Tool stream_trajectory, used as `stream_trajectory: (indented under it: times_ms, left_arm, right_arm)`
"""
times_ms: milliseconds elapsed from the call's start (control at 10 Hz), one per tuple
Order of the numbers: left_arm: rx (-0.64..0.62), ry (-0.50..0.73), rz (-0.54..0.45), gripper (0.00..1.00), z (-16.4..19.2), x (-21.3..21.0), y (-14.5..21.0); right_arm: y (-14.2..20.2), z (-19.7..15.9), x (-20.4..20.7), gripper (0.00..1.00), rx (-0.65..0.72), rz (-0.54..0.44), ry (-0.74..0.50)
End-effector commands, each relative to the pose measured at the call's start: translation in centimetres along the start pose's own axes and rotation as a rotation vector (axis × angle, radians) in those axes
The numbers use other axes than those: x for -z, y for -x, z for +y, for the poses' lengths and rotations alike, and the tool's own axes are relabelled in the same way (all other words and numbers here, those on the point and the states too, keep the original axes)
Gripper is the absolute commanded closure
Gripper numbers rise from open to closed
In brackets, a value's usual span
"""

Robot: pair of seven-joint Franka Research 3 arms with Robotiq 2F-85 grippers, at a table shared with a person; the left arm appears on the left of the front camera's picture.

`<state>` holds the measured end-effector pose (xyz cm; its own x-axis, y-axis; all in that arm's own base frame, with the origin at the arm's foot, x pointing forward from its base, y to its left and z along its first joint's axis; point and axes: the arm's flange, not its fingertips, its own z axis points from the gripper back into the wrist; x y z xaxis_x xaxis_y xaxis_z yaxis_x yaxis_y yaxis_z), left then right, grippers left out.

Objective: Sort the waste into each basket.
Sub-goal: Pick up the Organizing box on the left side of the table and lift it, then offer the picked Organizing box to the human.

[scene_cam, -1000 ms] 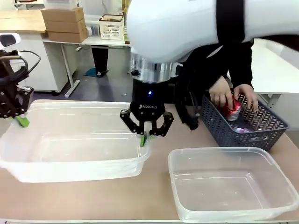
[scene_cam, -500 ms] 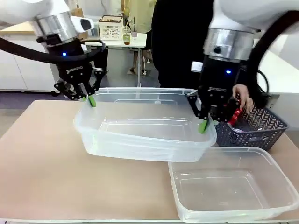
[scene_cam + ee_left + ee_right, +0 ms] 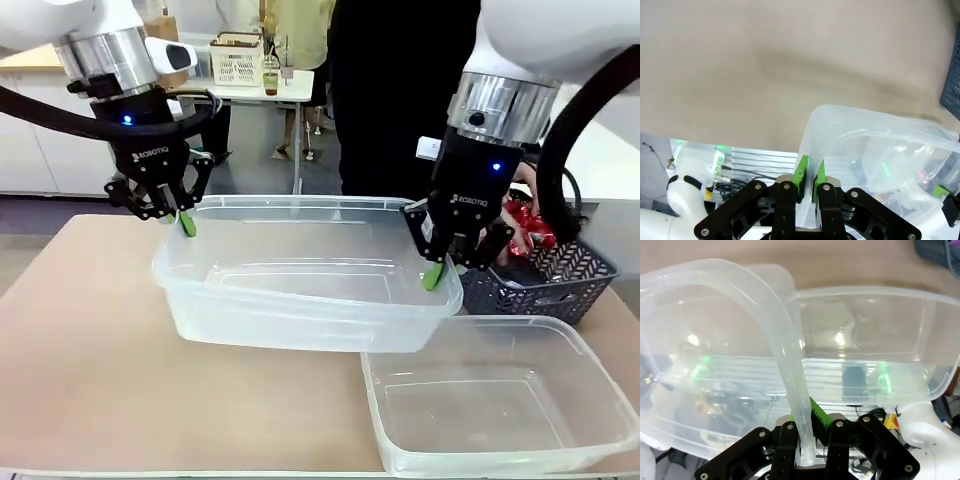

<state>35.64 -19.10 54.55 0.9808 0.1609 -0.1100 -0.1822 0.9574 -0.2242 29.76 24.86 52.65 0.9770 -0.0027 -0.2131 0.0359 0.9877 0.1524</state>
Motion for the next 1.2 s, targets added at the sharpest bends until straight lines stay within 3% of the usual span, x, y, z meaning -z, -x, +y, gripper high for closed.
stream_trajectory:
  times_ms: [0,200,300,600,800,900,1100]
  left_arm:
    - [-0.037,0.025,-0.029,0.93,0.5,-0.4,-0.3]
    - [-0.002,0.001,-0.002,0.93,0.1,-0.1,0.0]
    - [0.099,-0.068,-0.043,0.93,-0.9,0.0,0.4]
    - [0.031,-0.103,-0.244,0.93,-4.3,-0.5,-0.4]
    - [-0.006,-0.048,-0.213,0.93,-5.4,0.1,-1.0]
    - [0.104,-0.088,-0.186,0.93,-4.3,-0.5,0.4]
    - [0.104,-0.088,-0.186,0.93,-4.3,-0.5,0.4]
  right_arm:
    - [-0.1,0.1,-0.2,0.95,0.008,0.022,0.036]
    - [-0.1,0.1,-0.2,0.95,0.008,0.022,0.036]
    - [-0.3,0.1,-0.2,0.95,0.000,0.003,0.008]
    - [-0.7,-1.2,-0.3,0.95,0.161,0.065,-0.018]
    - [-1.2,-1.8,0.5,0.95,0.280,0.038,-0.012]
    - [-1.4,-1.5,-0.3,0.95,0.141,0.017,0.002]
    - [-1.4,-1.5,-0.3,0.95,0.141,0.017,0.002]
